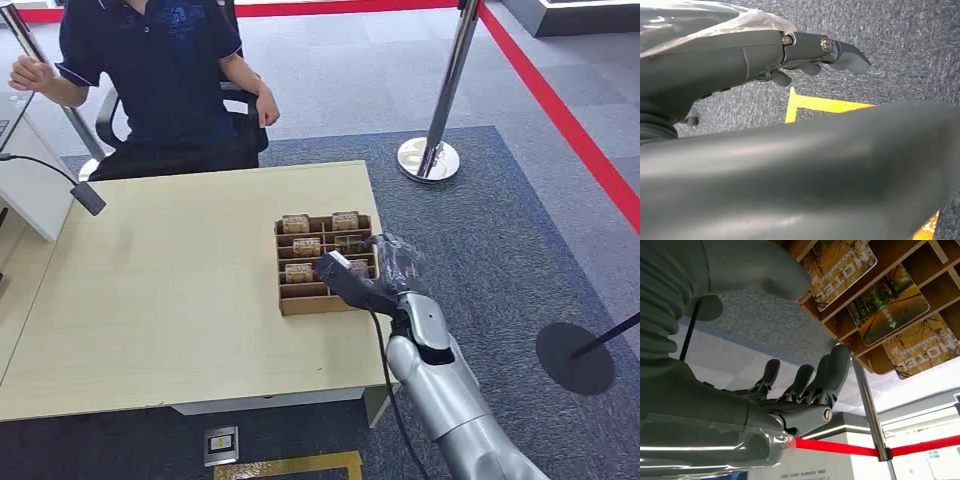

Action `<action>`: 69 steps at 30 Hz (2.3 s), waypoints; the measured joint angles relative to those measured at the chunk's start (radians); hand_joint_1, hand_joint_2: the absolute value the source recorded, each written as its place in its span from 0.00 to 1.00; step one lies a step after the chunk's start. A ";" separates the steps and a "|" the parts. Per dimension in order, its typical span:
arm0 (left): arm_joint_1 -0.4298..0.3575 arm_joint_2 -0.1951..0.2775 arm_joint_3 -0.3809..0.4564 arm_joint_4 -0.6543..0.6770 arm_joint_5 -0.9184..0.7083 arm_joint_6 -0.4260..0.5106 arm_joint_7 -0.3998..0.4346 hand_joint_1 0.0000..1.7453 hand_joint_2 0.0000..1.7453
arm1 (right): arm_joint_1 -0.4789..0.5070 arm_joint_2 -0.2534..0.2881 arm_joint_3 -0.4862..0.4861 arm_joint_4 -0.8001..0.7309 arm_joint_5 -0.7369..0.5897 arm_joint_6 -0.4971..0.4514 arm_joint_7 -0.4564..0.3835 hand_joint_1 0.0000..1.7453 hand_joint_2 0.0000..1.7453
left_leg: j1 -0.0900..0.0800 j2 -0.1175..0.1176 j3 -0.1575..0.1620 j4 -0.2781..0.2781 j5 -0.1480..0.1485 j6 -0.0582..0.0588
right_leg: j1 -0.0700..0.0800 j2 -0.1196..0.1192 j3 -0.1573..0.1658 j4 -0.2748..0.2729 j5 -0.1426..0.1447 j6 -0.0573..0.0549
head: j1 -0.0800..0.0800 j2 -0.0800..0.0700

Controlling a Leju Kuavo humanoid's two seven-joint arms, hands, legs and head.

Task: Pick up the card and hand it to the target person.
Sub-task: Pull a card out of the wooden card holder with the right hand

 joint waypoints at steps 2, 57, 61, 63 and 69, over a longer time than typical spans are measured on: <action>0.000 0.000 -0.001 0.000 -0.001 0.000 0.000 0.00 0.00 | -0.003 0.001 0.003 0.006 0.003 0.000 0.002 0.41 1.00 | 0.000 0.000 0.000 0.000 0.000 0.000 | 0.000 0.000 0.000 0.000 0.000 0.000 | 0.000 0.000; -0.012 0.000 -0.006 0.000 -0.003 0.000 0.020 0.00 0.00 | -0.168 0.058 0.019 0.351 0.036 -0.037 0.045 0.39 1.00 | 0.000 0.000 0.000 0.000 0.003 -0.002 | 0.000 0.000 -0.001 0.001 0.003 -0.001 | 0.000 0.000; -0.012 0.000 -0.006 0.000 -0.004 0.000 0.018 0.00 0.00 | -0.167 0.059 0.019 0.351 0.036 -0.039 0.039 0.40 1.00 | 0.000 0.000 0.000 0.000 0.003 -0.002 | 0.000 0.000 -0.001 0.001 0.004 -0.001 | 0.000 0.000; -0.012 0.000 -0.006 0.000 -0.005 -0.001 0.016 0.00 0.00 | -0.165 0.059 0.019 0.347 0.037 -0.038 0.038 0.40 1.00 | 0.000 0.000 0.000 0.000 0.004 -0.002 | 0.000 0.000 -0.001 0.001 0.004 -0.001 | 0.000 0.000; -0.014 0.000 -0.006 0.000 -0.005 0.001 0.011 0.00 0.00 | -0.154 0.058 0.019 0.336 0.037 -0.041 0.039 0.39 1.00 | 0.000 0.000 0.000 0.000 0.004 -0.001 | 0.000 0.000 -0.001 0.001 0.004 -0.001 | 0.000 0.000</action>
